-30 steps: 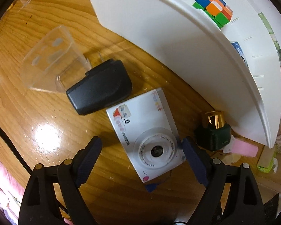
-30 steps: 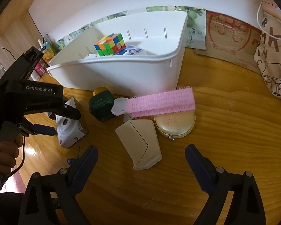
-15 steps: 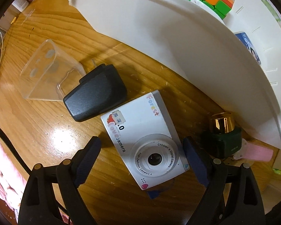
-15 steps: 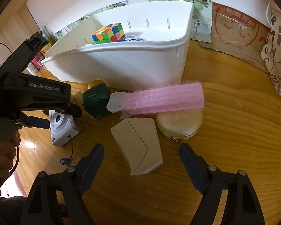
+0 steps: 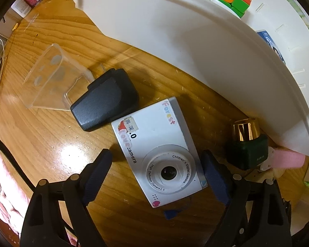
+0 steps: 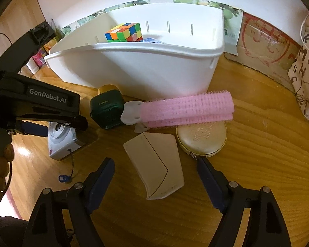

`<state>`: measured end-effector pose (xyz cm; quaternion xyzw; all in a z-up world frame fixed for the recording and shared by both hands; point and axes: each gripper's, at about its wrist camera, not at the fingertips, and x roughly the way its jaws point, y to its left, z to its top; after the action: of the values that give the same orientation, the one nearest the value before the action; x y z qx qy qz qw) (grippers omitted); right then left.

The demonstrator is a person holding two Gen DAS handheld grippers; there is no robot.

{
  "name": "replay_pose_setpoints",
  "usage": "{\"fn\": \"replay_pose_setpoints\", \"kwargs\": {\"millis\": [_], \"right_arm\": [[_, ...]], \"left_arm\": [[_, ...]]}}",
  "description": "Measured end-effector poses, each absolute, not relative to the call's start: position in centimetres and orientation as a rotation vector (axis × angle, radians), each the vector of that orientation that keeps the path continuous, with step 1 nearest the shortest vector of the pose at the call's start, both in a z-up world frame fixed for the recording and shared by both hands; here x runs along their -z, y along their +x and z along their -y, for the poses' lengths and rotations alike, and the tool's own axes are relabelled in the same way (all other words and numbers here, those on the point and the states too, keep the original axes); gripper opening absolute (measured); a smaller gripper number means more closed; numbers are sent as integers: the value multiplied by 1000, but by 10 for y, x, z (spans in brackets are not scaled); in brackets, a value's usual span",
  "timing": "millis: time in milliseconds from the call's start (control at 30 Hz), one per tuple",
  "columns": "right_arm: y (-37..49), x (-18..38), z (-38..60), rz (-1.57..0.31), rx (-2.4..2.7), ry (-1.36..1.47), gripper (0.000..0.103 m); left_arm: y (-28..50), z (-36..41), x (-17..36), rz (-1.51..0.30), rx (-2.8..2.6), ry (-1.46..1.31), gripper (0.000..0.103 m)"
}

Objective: Organize rigid objects
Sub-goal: 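Grasp the white lens gadget with the left tool while the right tool grasps the beige folded box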

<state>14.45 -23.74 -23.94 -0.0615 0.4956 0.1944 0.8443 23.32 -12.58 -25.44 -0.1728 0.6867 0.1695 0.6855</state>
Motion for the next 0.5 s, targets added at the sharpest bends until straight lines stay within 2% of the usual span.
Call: {"fn": "replay_pose_setpoints", "kwargs": {"millis": [133,367,400,500], "right_arm": [[141,241,234,-1024,-383,-175,75],[138,238,243,-1010,-367,-157,52],[138,238,242,-1010,-375,-155,47],[135,238,236,-1011,-381,-177,42]], "left_arm": [[234,126,255,-1546,-373,-384,82],[225,118,246,-1539,-365,-396,67],[220,118,244,-1537,-361,-405,67],[213,111,240,-1530,-349,-437,65]]}}
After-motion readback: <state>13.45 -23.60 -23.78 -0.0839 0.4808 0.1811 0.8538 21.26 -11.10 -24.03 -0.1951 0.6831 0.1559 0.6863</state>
